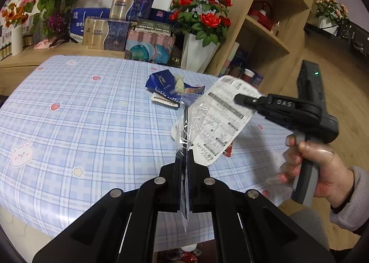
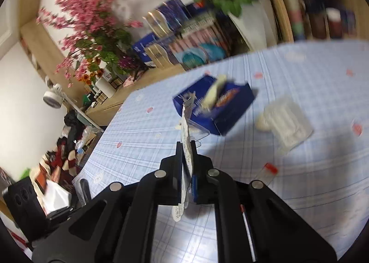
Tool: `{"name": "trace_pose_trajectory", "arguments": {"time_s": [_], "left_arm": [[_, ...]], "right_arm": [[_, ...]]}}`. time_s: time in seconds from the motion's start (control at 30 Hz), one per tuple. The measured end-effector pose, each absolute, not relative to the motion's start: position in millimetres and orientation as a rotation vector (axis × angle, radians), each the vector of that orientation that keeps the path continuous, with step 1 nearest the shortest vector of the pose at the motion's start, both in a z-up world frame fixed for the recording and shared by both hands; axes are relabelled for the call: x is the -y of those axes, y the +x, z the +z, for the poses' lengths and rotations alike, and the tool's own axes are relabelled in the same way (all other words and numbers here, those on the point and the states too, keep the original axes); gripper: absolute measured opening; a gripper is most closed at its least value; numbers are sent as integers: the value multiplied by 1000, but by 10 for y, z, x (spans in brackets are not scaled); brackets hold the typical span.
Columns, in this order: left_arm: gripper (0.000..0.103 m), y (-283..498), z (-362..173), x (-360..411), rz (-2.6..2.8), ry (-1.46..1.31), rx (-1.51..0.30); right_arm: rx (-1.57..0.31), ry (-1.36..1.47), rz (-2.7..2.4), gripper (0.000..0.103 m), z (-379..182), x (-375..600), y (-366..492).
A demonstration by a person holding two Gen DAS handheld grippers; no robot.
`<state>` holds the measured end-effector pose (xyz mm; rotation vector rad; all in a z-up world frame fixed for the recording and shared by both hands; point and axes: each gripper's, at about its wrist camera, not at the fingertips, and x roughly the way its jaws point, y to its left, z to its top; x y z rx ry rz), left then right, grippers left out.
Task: Collect trash
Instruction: 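Lift the clear bag with the left tool while the right tool grasps the white label sheet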
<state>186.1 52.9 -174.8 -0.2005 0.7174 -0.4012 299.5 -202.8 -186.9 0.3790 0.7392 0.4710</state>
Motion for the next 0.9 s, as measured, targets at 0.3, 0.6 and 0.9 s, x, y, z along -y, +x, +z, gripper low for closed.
{"name": "trace_pose_trajectory", "arguments": {"time_s": [0.3, 0.6, 0.9], "left_arm": [[4, 1502, -1446, -547, -407, -219, -670], [4, 1104, -1222, -572, -409, -234, -648], [4, 766, -1146, -557, -413, -234, -634]], "right_arm": [[-657, 205, 459, 10, -1392, 1983, 2459], [-630, 135, 451, 10, -1239, 2032, 1820], [-649, 82, 460, 10, -1297, 2031, 1248]]}}
